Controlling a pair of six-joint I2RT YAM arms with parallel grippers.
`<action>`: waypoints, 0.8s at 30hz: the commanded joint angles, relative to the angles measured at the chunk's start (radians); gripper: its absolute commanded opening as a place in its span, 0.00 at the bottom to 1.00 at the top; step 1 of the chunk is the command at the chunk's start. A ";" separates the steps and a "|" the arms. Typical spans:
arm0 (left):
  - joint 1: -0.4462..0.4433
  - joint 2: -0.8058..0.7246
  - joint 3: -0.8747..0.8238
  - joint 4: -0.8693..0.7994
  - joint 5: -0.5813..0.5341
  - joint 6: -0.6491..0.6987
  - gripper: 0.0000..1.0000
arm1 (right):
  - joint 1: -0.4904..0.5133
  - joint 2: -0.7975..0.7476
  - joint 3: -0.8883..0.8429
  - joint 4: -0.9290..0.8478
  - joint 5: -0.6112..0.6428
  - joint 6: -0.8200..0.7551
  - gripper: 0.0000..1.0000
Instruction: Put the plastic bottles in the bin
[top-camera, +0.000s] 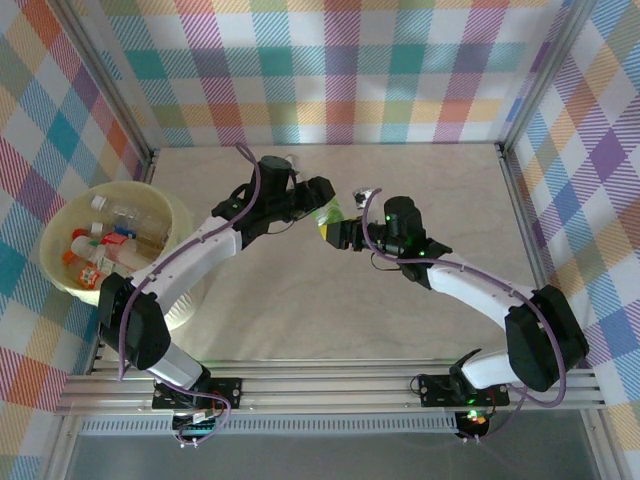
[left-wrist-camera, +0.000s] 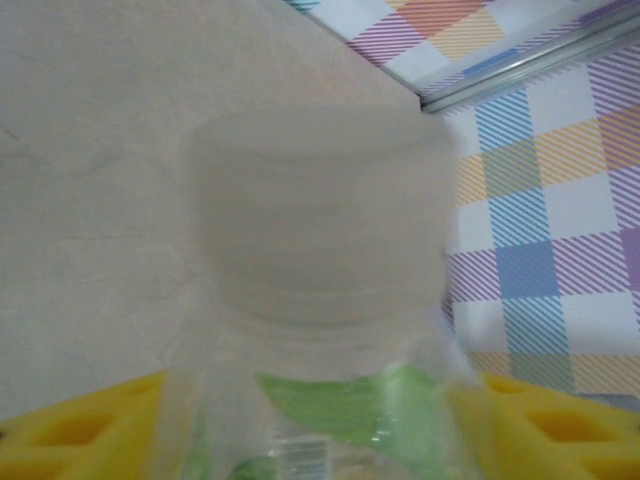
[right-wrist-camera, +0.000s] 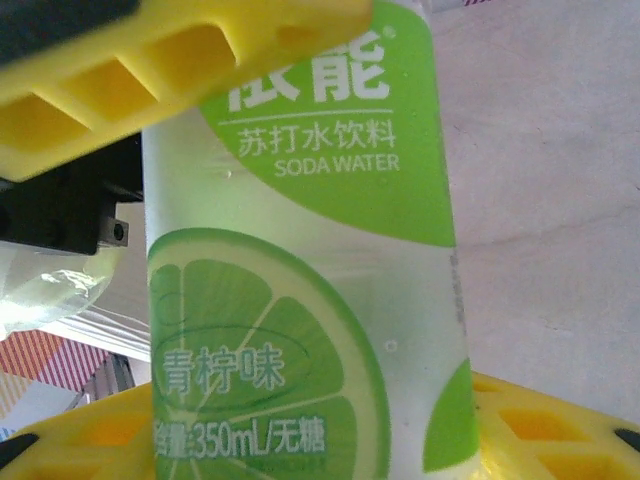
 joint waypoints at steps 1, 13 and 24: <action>-0.005 0.011 -0.009 0.025 0.040 -0.004 0.53 | 0.004 -0.006 0.014 0.101 -0.027 0.024 0.48; -0.006 -0.017 0.007 -0.087 -0.057 0.043 0.39 | 0.005 0.006 0.047 0.010 -0.023 -0.041 0.73; 0.008 -0.138 0.023 -0.226 -0.263 0.116 0.38 | 0.005 -0.079 0.086 -0.221 0.155 -0.203 1.00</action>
